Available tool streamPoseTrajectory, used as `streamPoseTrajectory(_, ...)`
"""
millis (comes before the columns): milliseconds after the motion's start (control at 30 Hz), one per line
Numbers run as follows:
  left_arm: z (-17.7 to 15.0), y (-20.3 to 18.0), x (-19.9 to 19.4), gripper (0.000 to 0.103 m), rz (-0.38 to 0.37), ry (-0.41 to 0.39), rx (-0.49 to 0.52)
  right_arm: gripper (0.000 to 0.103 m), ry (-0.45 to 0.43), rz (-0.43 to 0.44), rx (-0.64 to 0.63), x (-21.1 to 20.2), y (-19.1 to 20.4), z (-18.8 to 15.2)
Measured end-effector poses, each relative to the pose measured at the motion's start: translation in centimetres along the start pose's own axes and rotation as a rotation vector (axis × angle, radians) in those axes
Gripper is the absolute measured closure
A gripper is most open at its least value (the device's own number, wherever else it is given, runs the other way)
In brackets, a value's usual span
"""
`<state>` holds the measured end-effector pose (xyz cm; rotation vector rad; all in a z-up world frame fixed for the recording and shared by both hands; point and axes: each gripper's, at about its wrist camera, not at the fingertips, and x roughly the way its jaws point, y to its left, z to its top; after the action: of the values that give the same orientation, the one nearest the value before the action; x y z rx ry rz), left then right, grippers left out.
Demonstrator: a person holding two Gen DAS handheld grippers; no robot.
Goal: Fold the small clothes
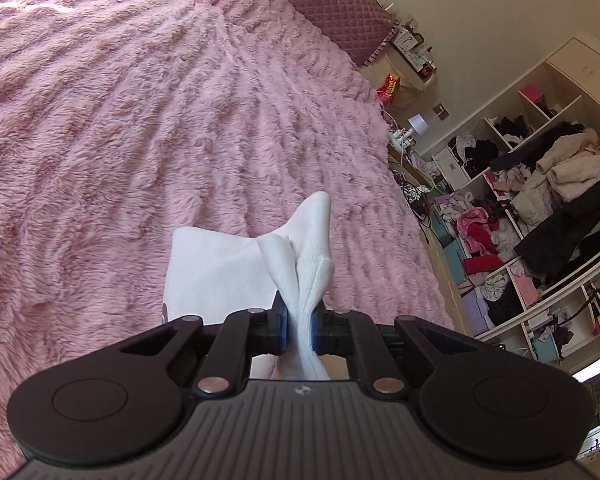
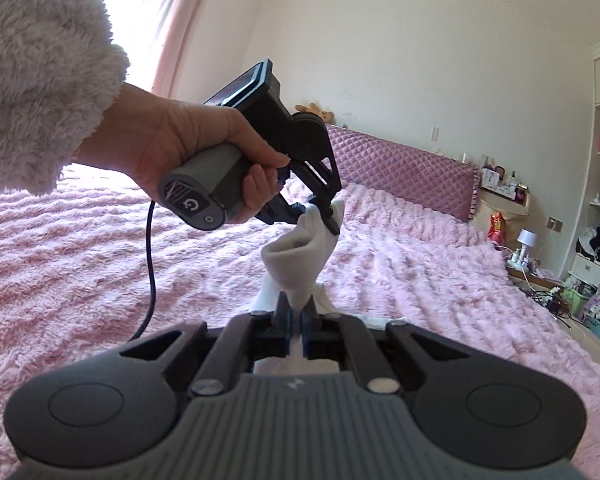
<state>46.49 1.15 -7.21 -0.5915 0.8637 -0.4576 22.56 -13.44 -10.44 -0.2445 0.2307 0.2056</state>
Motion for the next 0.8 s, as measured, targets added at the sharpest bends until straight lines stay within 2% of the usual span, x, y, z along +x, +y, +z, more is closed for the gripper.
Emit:
streamPoseTrajectory(233, -3.2, -7.6, 6.4, 0.093, -0.043, 0.090, 0.118, 0.103, 0.000, -0.125, 0.091, -3.9, -7.3, -1.6)
streamPoseTrajectory(433, -7.0, -11.2, 11.7, 0.093, -0.043, 0.161, 0.152, 0.103, 0.056, -0.201, 0.195, -5.4, -12.6, -4.8)
streamPoseTrajectory(567, -9.6, -12.8, 14.5, 0.093, -0.011, 0.205, 0.184, 0.103, 0.091, -0.227, 0.234, -6.0, -15.3, -7.8)
streamPoseTrajectory(800, -12.2, -13.6, 17.2, 0.092, 0.075, 0.227, 0.223, 0.103, 0.135, -0.217, 0.347, -5.6, -17.2, -11.5)
